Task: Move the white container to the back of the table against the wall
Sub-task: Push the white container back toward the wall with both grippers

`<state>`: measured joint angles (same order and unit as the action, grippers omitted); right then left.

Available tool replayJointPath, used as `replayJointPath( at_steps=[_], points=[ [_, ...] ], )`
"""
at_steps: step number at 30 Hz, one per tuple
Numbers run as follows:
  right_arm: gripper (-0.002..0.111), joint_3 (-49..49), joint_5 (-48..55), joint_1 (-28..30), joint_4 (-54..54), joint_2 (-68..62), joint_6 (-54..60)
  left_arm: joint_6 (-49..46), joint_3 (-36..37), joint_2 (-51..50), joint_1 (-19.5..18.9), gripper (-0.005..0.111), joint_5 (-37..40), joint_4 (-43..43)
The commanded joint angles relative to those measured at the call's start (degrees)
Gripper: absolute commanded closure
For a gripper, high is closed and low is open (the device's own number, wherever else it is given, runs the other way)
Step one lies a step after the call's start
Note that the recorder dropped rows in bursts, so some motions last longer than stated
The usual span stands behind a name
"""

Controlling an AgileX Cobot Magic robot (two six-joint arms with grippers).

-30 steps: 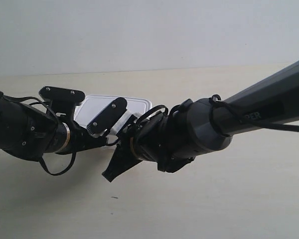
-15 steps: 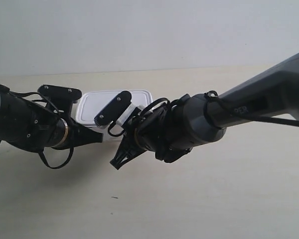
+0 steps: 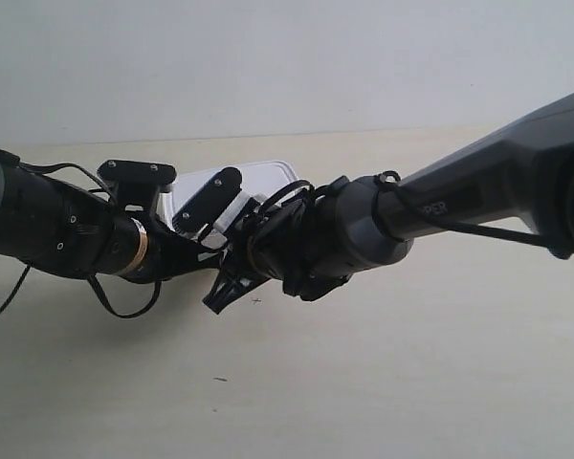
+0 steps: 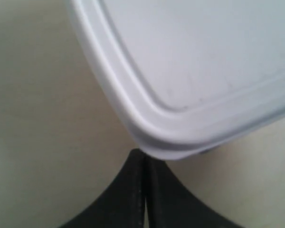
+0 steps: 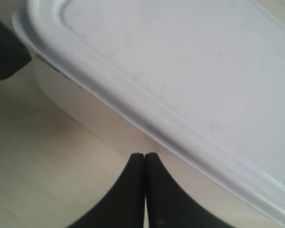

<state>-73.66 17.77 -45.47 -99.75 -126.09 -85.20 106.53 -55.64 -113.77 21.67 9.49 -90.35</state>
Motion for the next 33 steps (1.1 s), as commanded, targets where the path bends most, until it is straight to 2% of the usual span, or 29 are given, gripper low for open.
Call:
replayJointPath(
  at_steps=[1, 10, 14, 20, 28, 33],
  points=[
    [0.108, -0.62, 1.35, 0.27, -0.19, -0.43, 1.61, -0.13, 0.79, -0.19, 0.06, 0.107, -3.06, 1.50],
    [0.108, -0.62, 2.31, 0.27, -0.19, -0.92, 3.12, -0.01, -0.03, -0.19, -0.07, 0.107, -4.09, 1.23],
    [0.108, -0.62, 5.83, 0.27, -0.19, -0.92, 3.26, -0.01, -1.64, -0.19, -0.41, 0.107, -3.81, 1.23],
    [0.108, -0.62, 5.99, 2.32, 2.42, -0.92, 6.30, -0.01, -3.68, -0.21, -1.07, 0.107, -3.45, 0.97],
    [0.108, -0.62, -1.23, 5.50, 4.01, -0.92, 6.19, -1.47, -6.69, -3.10, -1.74, 0.107, -1.87, 0.38],
    [0.108, -1.50, -1.83, 6.10, 3.22, -0.92, 5.56, -1.84, -8.59, -4.84, -1.74, 0.107, 0.14, 0.38]
  ],
)
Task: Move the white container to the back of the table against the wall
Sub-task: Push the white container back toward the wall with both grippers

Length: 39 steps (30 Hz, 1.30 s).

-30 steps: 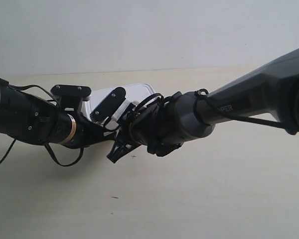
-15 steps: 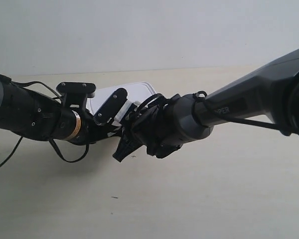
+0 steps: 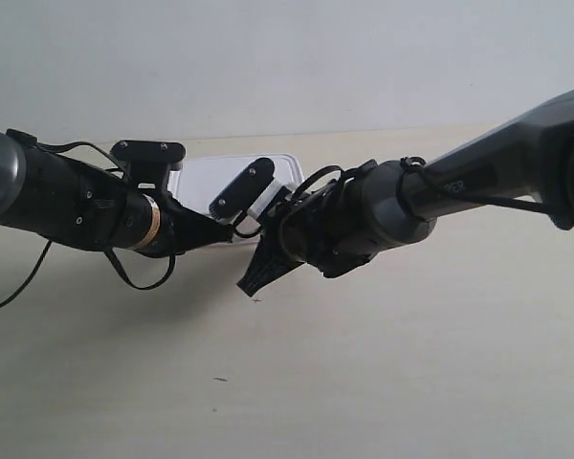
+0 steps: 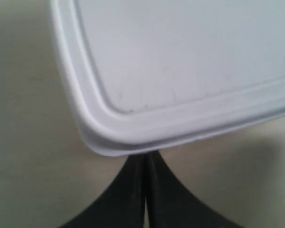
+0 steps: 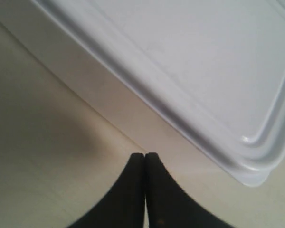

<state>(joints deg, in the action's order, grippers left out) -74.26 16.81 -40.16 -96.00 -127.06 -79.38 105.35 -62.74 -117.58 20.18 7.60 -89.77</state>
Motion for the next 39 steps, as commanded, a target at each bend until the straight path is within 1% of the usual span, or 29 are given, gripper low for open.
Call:
replayJointPath(
  at_steps=[1, 15, 21, 25, 28, 33, 39],
  points=[
    [0.108, -1.16, -0.87, 0.93, -0.53, 0.05, -0.54, -0.76, -1.87, -1.25, -0.25, 0.107, 2.48, -0.20],
    [0.108, -6.17, -3.51, 2.80, -0.38, -2.76, -0.69, -2.92, -5.45, -4.54, -0.37, 0.107, 3.77, -1.24],
    [0.108, -6.75, -3.61, 4.25, -0.90, -2.90, -0.46, -3.05, -6.60, -5.07, -3.02, 0.107, 4.04, -1.13],
    [0.108, -6.75, -3.85, 4.61, -2.07, -2.90, -0.46, -3.31, -6.75, -5.07, -4.24, 0.107, 0.46, -1.25],
    [0.108, -6.75, -3.85, 4.61, -3.10, -2.90, -0.46, -3.31, -6.99, -5.07, -4.24, 0.107, 0.19, -1.67],
    [0.108, -6.75, -4.73, 4.61, -3.94, -3.03, -0.46, -3.31, -7.38, -5.07, -4.24, 0.107, -3.77, -1.30],
    [0.108, -6.75, -5.02, 5.46, -3.94, -3.03, 2.41, -3.31, -7.38, -5.07, -4.24, 0.107, -4.42, -1.16]
  ],
)
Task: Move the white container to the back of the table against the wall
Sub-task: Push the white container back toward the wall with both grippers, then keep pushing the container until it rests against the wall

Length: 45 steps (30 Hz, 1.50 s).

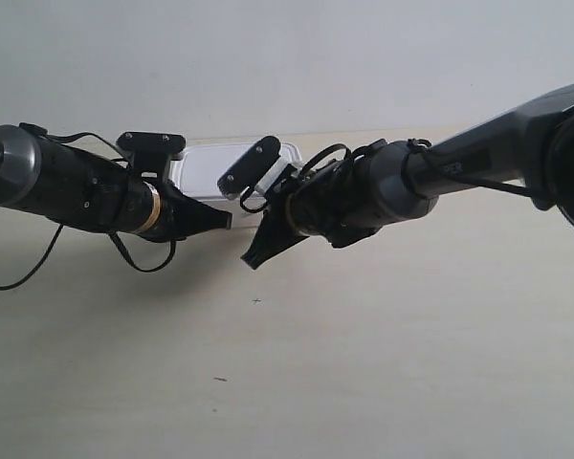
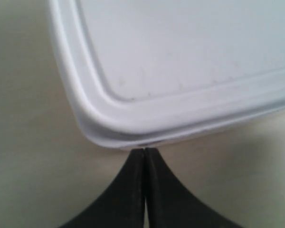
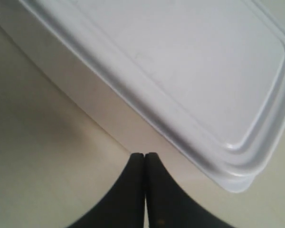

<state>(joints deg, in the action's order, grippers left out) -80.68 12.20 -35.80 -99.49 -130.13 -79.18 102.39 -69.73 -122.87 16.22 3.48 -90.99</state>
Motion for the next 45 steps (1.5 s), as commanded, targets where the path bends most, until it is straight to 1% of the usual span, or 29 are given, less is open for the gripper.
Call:
replayJointPath(
  at_steps=[1, 3, 6, 11, 15, 17, 21, 23, 30, 34, 39, 45],
  points=[
    [0.108, -0.22, -1.48, 1.54, -0.46, 0.04, 3.27, -0.35, -0.38, 0.21, -0.28, 0.107, 0.28, -0.18],
    [0.108, -0.22, -5.16, 2.69, -0.46, 0.04, 5.64, -0.35, -0.49, 0.21, -0.28, 0.107, 0.87, -0.30],
    [0.108, -0.22, -12.20, 5.07, -0.46, 0.04, 6.22, -0.35, -1.07, 0.21, -0.28, 0.107, 0.87, -0.30],
    [0.108, -0.22, -16.33, 8.49, -0.46, 0.04, 5.74, -0.75, -1.96, 0.21, -0.28, 0.107, 0.76, -0.39],
    [0.108, -1.00, -23.79, 11.25, 0.40, 0.04, 5.88, -1.58, -2.57, 0.21, -0.28, 0.107, 0.76, -0.39],
    [0.108, -1.24, -26.99, 12.38, 4.65, 0.04, 8.56, -1.58, -2.84, 0.21, -0.28, 0.107, 0.76, -0.39],
    [0.108, -1.33, -35.27, 15.36, 16.41, 0.04, 15.75, -1.66, -3.07, -0.05, -0.28, 0.107, 0.89, -0.54],
    [0.108, -1.47, -38.23, 16.31, 20.55, -0.47, 16.76, -1.84, -3.36, -0.65, -0.33, 0.107, 0.89, -0.72],
    [0.108, -1.77, -41.79, 16.61, 22.82, -2.78, 19.90, -1.63, -4.74, -1.80, -0.33, 0.107, 0.77, -0.55],
    [0.108, -3.82, -43.70, 16.61, 22.82, -4.97, 19.41, -1.75, -5.58, -1.93, -0.33, 0.107, 0.87, -0.78],
    [0.108, -5.64, -43.79, 16.61, 22.93, -6.37, 19.13, -1.75, -6.79, -3.57, -0.33, 0.107, 0.87, -0.78],
    [0.108, -7.51, -41.86, 16.61, 19.96, -6.63, 19.02, -1.75, -9.24, -4.80, -0.33, 0.107, 0.87, -0.78]
  ],
)
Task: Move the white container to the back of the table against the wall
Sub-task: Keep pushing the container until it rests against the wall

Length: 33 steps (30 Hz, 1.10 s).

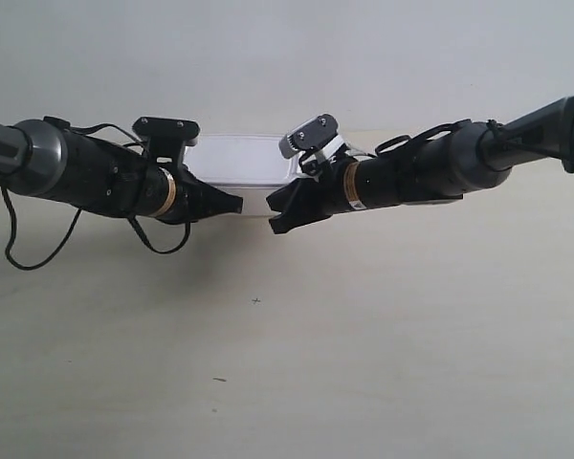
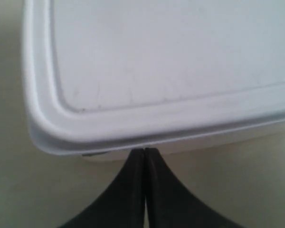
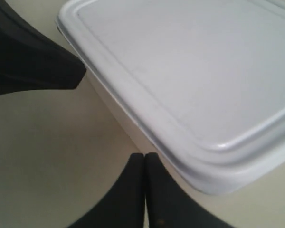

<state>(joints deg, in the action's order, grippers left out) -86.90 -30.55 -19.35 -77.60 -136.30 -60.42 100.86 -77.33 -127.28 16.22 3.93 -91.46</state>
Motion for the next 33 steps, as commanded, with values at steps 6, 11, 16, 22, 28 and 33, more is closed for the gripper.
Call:
replayJointPath(
  at_steps=[6, 11, 16, 22, 28, 33],
  points=[
    [0.108, -2.07, 0.78, 0.40, -3.34, -0.58, 0.88, -0.22, -3.09, -1.55, -0.99, 0.107, 0.42, -0.72],
    [0.108, -2.72, 0.19, 1.82, -3.20, -0.58, 1.37, -0.22, -3.68, -2.10, -2.50, 0.107, 0.17, -0.72],
    [0.108, -2.84, -0.26, 2.11, -3.43, -1.06, 2.08, -0.22, -4.17, -2.65, -3.11, 0.107, -0.91, -0.72],
    [0.108, -4.53, -1.60, 2.11, -4.52, -2.84, 1.73, -0.22, -6.17, -4.63, -3.11, 0.107, -1.30, -0.72],
    [0.108, -7.43, -2.16, 2.11, -6.19, -4.09, 0.38, -0.33, -7.64, -5.37, -3.11, 0.107, -1.19, -1.44],
    [0.108, -9.61, -1.00, 2.11, -8.46, -4.65, -1.34, -0.33, -8.80, -5.49, -3.11, 0.107, -0.78, -2.38]
  ],
)
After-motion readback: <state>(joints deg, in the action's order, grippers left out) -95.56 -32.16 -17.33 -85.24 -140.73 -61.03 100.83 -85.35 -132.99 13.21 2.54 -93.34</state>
